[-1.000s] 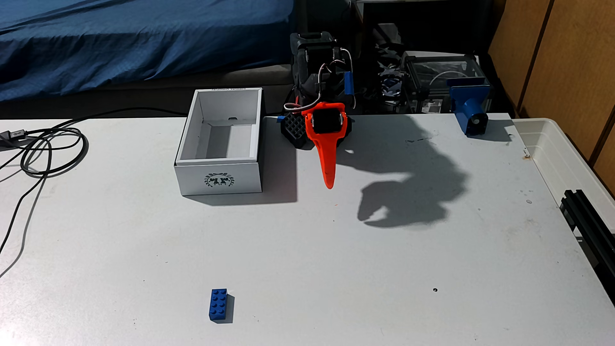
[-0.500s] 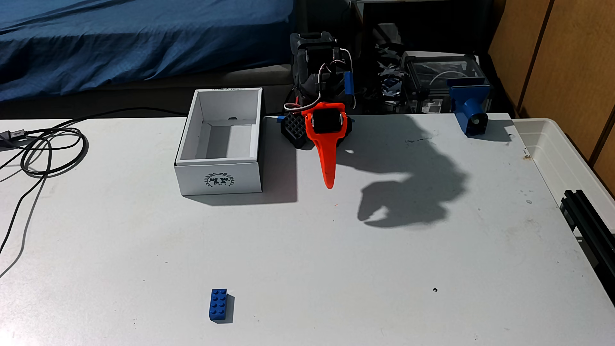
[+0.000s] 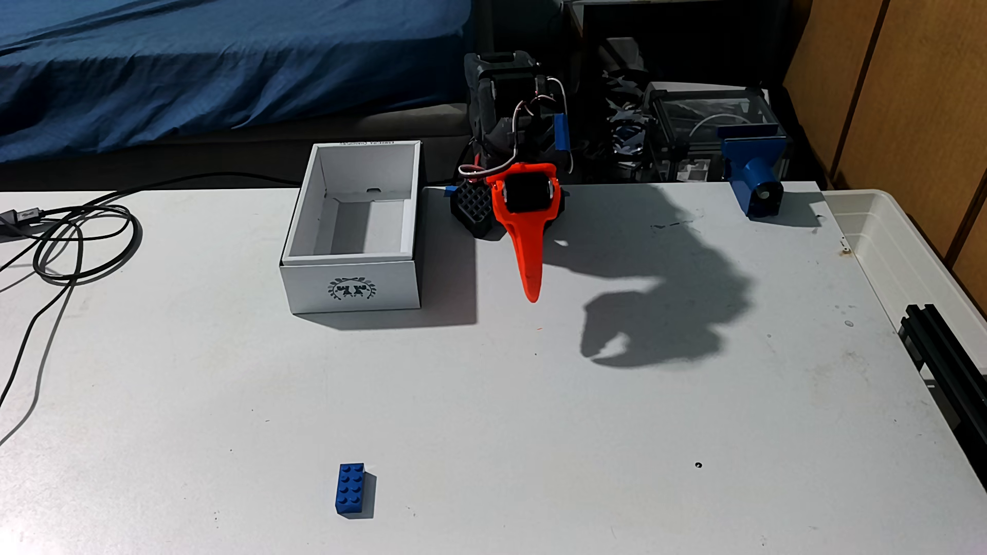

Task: Grab the blue brick and place in box

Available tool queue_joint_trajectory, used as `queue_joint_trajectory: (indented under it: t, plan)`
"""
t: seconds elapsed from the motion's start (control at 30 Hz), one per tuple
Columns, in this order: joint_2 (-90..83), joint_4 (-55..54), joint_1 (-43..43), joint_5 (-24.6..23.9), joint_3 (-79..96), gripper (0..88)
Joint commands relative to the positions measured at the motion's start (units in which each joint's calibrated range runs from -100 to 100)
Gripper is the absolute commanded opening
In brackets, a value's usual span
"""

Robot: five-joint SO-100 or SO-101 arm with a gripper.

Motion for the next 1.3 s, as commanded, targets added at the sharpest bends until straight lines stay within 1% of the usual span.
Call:
queue_joint_trajectory:
  t: [0.0, 0.23, 0.37, 0.5, 0.73, 0.9, 1.03, 1.27]
  plan:
    - [-0.6, -1.1, -0.3, 0.3, -5.2, 1.0]
    - [-0.6, 0.0, -0.3, 0.3, -18.4, 1.0]
    - [3.5, 3.4, -0.3, 0.3, -27.7, 1.0]
    - [13.9, 3.7, 0.2, 0.3, -39.8, 1.0]
    - [39.2, 2.8, 7.7, -0.4, -63.1, 1.0]
    - [56.7, 2.8, 13.5, -5.2, -77.1, 1.0]
    - [66.3, 3.2, 17.3, -8.9, -84.9, 1.0]
    - [78.1, 2.8, 24.6, -15.0, -89.9, 1.0]
